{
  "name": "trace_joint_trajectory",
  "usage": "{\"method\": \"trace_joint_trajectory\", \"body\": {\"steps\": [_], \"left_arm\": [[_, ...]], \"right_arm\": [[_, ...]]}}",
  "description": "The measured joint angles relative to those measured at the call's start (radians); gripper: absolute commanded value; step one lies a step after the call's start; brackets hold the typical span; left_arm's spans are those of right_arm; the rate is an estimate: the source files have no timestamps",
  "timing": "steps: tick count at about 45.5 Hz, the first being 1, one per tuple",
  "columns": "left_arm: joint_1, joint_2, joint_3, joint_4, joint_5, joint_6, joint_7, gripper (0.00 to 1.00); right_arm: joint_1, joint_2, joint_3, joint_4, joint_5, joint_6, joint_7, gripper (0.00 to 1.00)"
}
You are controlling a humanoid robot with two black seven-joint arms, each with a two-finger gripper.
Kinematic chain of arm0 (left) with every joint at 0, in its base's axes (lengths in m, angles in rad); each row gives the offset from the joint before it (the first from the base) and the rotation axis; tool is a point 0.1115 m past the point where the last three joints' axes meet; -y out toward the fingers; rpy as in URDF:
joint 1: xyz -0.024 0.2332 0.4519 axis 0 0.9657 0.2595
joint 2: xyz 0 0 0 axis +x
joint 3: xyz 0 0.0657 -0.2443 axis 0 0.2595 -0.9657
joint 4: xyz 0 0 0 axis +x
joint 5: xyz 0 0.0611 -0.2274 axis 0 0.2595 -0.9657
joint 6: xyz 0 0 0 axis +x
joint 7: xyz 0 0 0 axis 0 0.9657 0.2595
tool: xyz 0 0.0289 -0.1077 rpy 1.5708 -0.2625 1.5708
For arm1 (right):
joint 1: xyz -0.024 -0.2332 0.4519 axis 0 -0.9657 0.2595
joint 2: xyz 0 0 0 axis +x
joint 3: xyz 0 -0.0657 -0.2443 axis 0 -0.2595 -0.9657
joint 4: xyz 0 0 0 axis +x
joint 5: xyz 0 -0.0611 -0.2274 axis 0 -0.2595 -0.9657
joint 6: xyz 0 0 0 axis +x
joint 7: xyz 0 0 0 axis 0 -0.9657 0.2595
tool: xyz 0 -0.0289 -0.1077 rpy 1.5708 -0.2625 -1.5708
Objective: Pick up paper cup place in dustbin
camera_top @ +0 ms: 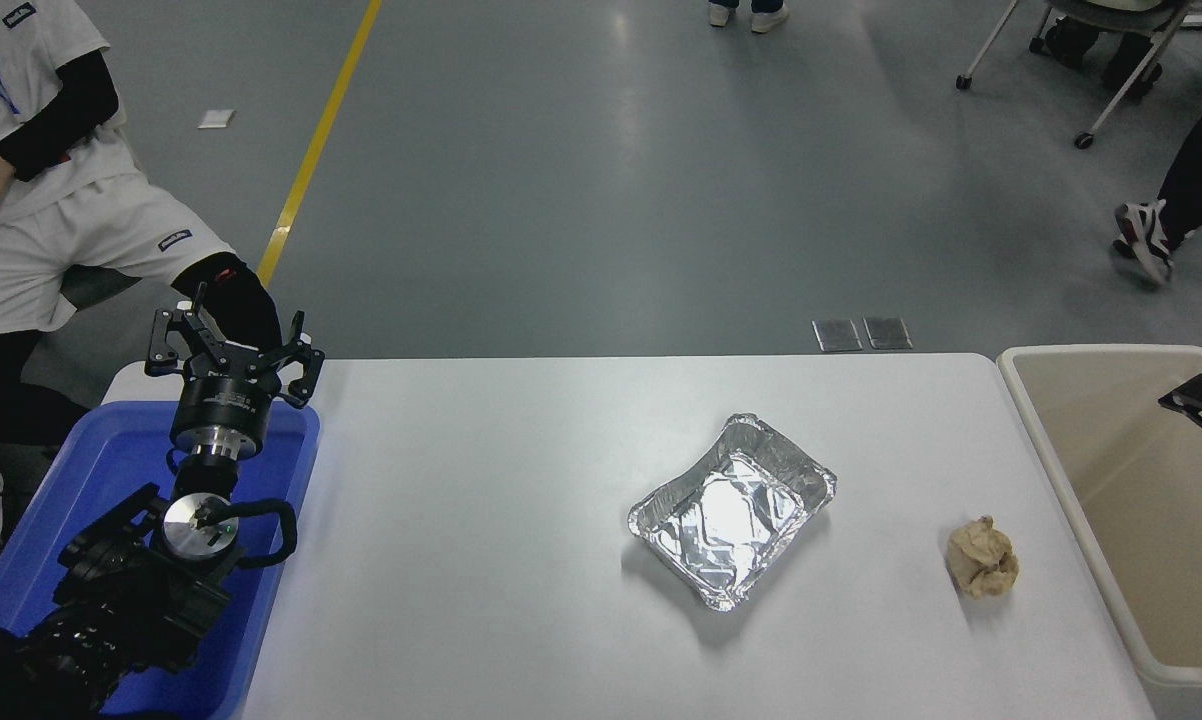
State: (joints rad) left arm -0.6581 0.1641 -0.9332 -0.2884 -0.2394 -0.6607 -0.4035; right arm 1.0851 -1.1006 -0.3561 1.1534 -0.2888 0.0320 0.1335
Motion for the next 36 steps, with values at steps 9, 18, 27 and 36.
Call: {"method": "trace_joint_trajectory", "body": {"steps": [9,18,27,36], "left_arm": [[0.000,0.000,0.000,0.000,0.000,0.000,0.000,0.99],[0.000,0.000,0.001,0.000,0.000,0.000,0.000,0.99],[0.000,0.000,0.001,0.000,0.000,-0.001,0.000,0.99],[0.000,0.000,0.001,0.000,0.000,-0.001,0.000,0.99]], "right_arm": [[0.139,-0.022,-0.128,0.049,-0.006,0.132,0.000,1.00],[0.386,0.021,-0.404,0.067,-0.008,0.294,0.000,1.00],[0.636,0.185,-0.723,0.074,-0.010,0.409,0.000,1.00],[0.796,0.333,-0.895,0.078,-0.013,0.544,0.001,1.00]]}}
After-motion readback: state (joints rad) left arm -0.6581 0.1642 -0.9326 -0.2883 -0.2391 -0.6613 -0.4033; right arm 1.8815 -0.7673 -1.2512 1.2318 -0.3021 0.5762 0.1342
